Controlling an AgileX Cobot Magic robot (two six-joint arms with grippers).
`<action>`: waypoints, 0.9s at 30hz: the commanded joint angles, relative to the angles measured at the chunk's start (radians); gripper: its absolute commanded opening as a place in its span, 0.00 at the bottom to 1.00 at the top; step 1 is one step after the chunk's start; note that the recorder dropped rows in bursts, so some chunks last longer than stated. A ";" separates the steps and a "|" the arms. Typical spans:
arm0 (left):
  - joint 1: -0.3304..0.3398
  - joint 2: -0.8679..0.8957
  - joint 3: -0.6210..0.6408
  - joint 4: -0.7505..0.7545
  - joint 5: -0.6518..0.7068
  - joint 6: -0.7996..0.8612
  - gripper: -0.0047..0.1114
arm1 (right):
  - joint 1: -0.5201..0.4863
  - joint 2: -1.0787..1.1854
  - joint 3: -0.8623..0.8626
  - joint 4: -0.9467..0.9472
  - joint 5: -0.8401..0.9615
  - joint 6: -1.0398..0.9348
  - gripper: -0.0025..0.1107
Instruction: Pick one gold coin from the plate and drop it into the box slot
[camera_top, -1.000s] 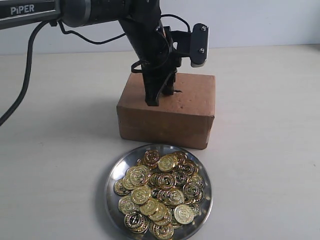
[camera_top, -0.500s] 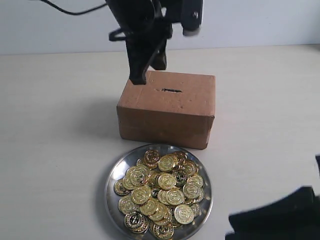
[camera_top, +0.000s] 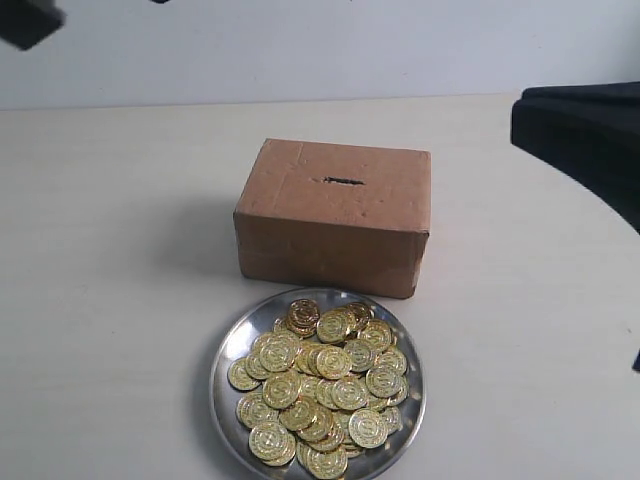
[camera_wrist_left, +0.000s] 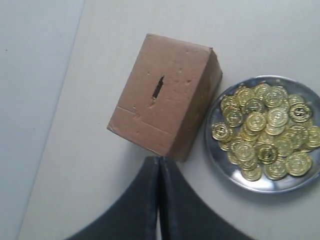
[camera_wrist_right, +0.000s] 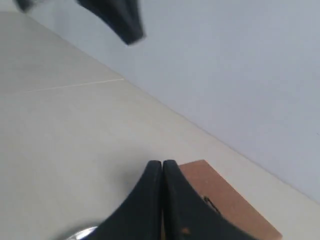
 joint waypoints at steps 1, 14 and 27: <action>-0.001 -0.257 0.325 -0.127 -0.183 -0.044 0.04 | -0.111 -0.002 0.015 -0.035 0.031 0.129 0.02; -0.001 -1.126 1.410 -0.556 -1.138 -0.204 0.04 | -0.159 -0.090 0.495 0.223 -0.612 0.161 0.02; 0.002 -1.145 1.571 -0.549 -1.213 -0.399 0.04 | -0.159 -0.105 0.512 0.223 -0.606 0.123 0.02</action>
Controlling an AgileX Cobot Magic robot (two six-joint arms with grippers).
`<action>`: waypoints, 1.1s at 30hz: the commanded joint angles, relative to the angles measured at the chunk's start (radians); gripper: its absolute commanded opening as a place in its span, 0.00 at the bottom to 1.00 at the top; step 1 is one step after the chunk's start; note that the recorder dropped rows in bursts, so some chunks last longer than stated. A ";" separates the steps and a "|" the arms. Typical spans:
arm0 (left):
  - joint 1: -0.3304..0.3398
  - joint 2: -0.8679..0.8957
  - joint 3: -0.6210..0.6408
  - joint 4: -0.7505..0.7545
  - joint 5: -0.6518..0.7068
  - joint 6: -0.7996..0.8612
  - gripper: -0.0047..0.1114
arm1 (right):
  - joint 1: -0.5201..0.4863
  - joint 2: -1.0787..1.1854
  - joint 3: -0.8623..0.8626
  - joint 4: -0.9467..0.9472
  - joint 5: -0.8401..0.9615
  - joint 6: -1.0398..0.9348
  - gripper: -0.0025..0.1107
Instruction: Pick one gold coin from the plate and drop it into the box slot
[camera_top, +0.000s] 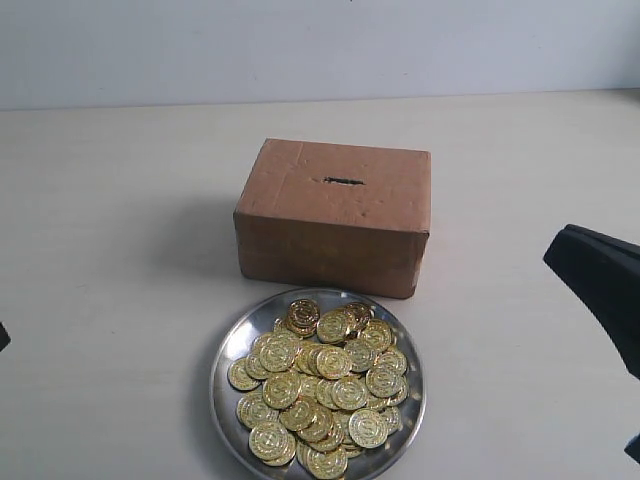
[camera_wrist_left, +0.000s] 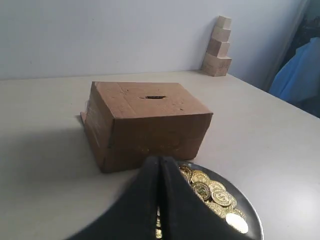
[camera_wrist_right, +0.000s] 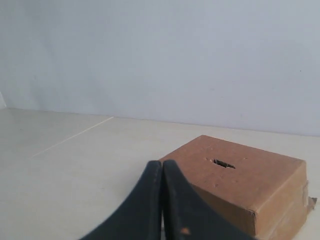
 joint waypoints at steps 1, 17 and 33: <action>0.000 -0.003 0.003 -0.001 -0.050 -0.017 0.04 | -0.006 -0.008 0.005 0.001 0.002 -0.024 0.02; 0.000 -0.003 0.003 -0.001 0.107 0.003 0.04 | -0.006 -0.008 0.005 0.001 0.125 0.034 0.02; 0.048 -0.027 0.003 -0.001 0.114 0.003 0.04 | -0.098 -0.230 0.005 -0.017 0.149 0.034 0.02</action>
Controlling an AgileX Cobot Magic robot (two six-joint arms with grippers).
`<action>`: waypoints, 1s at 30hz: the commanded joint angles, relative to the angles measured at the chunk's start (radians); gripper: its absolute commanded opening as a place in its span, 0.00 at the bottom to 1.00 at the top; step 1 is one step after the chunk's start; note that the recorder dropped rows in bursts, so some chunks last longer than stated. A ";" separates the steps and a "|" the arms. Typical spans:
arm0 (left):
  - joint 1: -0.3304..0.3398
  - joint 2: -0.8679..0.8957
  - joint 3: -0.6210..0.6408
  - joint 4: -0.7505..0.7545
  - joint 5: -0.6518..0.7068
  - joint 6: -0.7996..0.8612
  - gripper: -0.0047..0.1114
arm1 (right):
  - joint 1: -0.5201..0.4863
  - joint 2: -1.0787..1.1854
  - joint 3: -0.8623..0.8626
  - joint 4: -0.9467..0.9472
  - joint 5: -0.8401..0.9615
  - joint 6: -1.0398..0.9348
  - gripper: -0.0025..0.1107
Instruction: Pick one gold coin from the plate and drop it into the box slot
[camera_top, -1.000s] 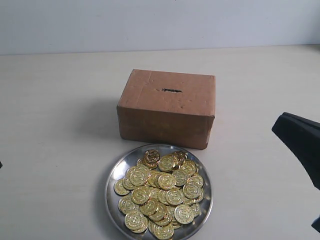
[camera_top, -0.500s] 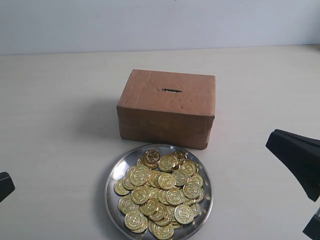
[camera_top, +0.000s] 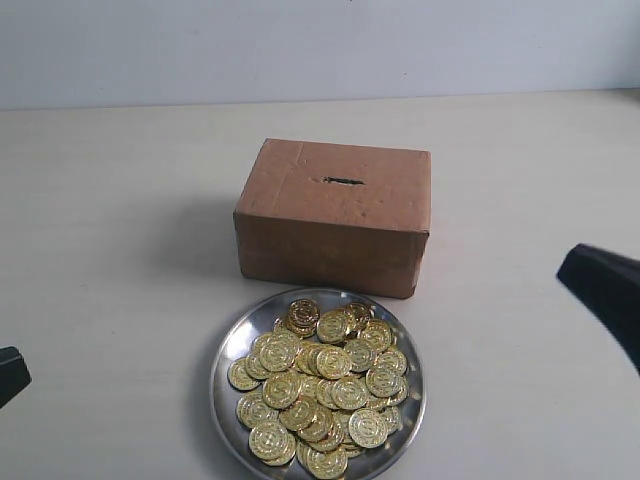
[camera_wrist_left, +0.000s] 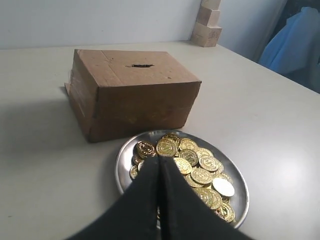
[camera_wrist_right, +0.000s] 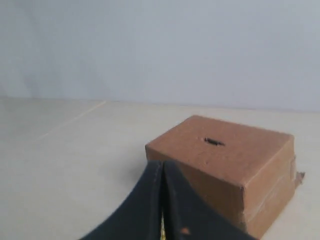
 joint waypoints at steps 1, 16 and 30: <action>0.088 -0.035 0.000 -0.001 0.009 0.003 0.04 | -0.102 -0.175 0.005 -0.014 0.002 0.003 0.02; 0.582 -0.180 0.000 -0.001 0.009 0.003 0.04 | -0.468 -0.387 0.005 -0.014 0.006 0.003 0.02; 0.567 -0.194 0.000 -0.001 0.009 0.003 0.04 | -0.586 -0.425 0.005 -0.014 0.007 0.003 0.02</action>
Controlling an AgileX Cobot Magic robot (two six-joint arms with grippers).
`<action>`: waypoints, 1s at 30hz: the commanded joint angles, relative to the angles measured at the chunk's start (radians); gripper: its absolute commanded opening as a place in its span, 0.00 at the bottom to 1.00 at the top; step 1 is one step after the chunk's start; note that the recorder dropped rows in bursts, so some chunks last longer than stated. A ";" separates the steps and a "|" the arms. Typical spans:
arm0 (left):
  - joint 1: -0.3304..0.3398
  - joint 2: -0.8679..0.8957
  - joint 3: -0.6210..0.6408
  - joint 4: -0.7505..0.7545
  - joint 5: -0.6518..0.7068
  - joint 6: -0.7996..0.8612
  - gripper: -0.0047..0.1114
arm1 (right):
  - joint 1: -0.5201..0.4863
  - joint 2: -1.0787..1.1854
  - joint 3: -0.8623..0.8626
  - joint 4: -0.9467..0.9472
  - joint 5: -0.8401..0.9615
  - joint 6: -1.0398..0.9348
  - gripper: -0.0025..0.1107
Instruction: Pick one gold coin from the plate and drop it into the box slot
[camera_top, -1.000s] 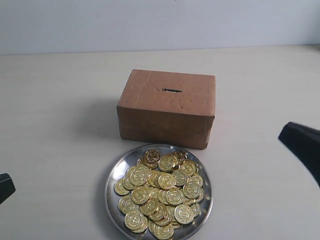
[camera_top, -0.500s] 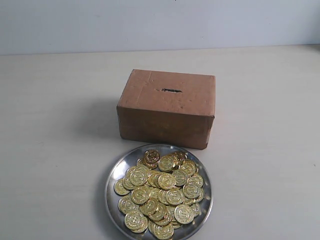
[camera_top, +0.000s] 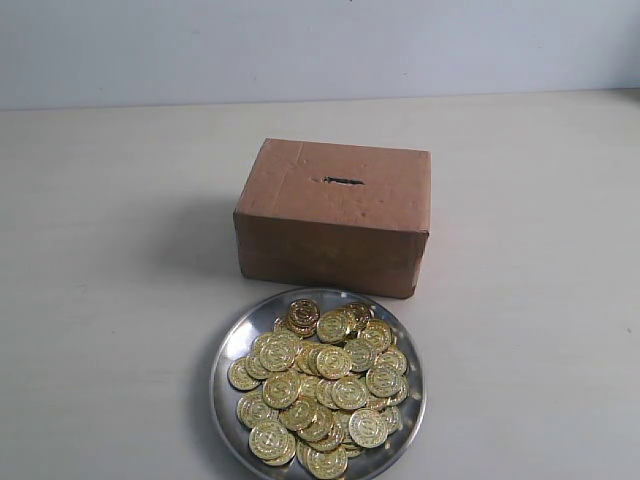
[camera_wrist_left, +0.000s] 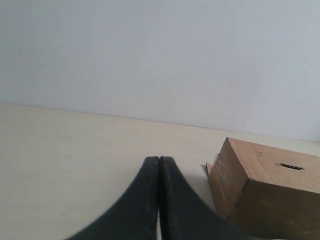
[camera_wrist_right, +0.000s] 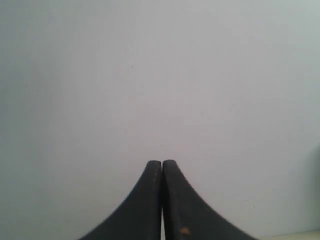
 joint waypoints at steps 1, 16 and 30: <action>-0.013 -0.007 0.000 -0.003 0.001 0.003 0.04 | -0.006 -0.017 0.005 -0.007 0.003 0.002 0.02; -0.017 -0.007 0.000 -0.003 0.001 0.003 0.04 | -0.006 -0.017 0.005 -0.007 0.005 0.002 0.02; -0.017 -0.007 0.000 -0.003 0.001 0.003 0.04 | -0.006 -0.017 0.005 -0.044 0.046 -0.048 0.02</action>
